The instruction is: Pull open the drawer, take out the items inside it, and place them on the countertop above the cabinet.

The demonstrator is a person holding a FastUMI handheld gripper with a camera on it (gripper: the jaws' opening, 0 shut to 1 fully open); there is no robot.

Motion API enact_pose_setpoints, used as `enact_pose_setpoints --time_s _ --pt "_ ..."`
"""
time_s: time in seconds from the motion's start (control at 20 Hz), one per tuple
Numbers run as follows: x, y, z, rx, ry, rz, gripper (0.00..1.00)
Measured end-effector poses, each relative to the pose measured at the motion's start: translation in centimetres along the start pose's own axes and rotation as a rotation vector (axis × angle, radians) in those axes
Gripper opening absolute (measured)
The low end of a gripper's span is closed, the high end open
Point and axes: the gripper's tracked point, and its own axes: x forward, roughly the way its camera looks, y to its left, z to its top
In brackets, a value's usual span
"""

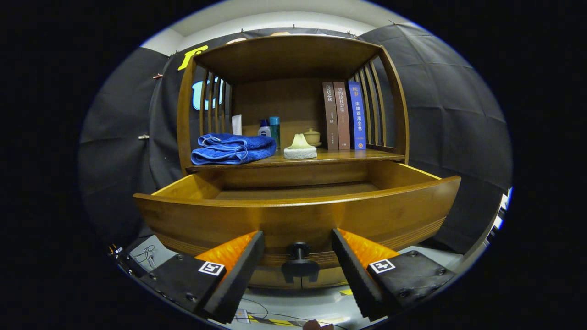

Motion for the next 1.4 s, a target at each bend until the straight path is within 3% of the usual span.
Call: enact_pose_setpoints --time_s 0.95,1.4 --pt "12.2 0.6 2.2 -0.067 -0.004 -0.016 0.99" --pt "14.4 0.6 2.6 -0.068 -0.025 -0.015 0.99"
